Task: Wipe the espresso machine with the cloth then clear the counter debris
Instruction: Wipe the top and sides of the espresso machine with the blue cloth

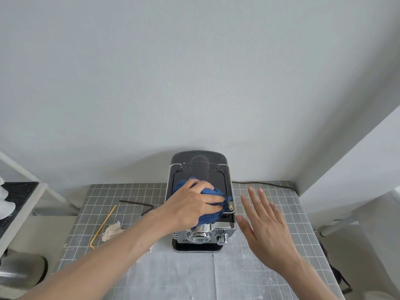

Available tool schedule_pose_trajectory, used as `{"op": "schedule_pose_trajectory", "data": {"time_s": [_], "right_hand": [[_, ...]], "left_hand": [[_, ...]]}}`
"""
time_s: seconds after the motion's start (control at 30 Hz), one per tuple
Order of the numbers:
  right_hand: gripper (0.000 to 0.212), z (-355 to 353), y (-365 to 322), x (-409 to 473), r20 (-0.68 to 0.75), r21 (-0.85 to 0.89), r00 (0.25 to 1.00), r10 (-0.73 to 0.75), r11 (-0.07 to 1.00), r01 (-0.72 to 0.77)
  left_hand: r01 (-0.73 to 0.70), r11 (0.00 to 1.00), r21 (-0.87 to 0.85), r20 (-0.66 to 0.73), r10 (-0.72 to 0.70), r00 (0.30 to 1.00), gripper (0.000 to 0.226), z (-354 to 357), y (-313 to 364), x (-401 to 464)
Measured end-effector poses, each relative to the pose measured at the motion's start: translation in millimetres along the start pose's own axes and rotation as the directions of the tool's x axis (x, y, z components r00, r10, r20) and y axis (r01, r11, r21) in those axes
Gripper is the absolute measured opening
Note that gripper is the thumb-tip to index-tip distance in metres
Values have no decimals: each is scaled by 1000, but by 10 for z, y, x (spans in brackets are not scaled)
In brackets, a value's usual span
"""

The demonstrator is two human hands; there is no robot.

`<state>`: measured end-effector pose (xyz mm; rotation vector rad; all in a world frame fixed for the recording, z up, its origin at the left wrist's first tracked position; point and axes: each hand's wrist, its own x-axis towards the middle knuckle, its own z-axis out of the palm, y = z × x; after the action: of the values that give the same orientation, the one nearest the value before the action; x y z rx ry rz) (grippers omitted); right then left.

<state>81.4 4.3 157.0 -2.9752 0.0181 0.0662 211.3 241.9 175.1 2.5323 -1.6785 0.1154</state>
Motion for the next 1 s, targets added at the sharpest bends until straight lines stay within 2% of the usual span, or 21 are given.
{"op": "schedule_pose_trajectory", "data": {"time_s": [0.17,0.47,0.57,0.67,0.77,0.83,1.0], "right_hand": [[67,1,-69,-114,-15,26,1000,26,999,-26],[68,-12,-224,-136,-33,74,999,23,997,-21],[70,-6,-258,-100,-27,104,999,32,994,-29],[71,-16,-245,-73,-29,161,998,52,986,-47],[74,-40,-201,-54,-33,187,997,76,980,-68],[76,-48,-158,-47,-31,195,996,90,977,-82],[78,-54,-34,-36,-46,220,992,117,970,-104]], "left_hand": [[73,995,-71,-28,-75,997,41,110,34,-100],[166,982,91,-23,-165,986,53,34,283,108],[167,981,99,-13,-166,986,56,-1,314,162],[126,991,41,32,-127,991,49,-38,213,105],[173,978,-119,82,-164,983,54,-63,154,100],[202,965,-165,103,-187,977,55,-77,178,174],[177,984,-31,14,-177,984,56,-30,191,218]]}}
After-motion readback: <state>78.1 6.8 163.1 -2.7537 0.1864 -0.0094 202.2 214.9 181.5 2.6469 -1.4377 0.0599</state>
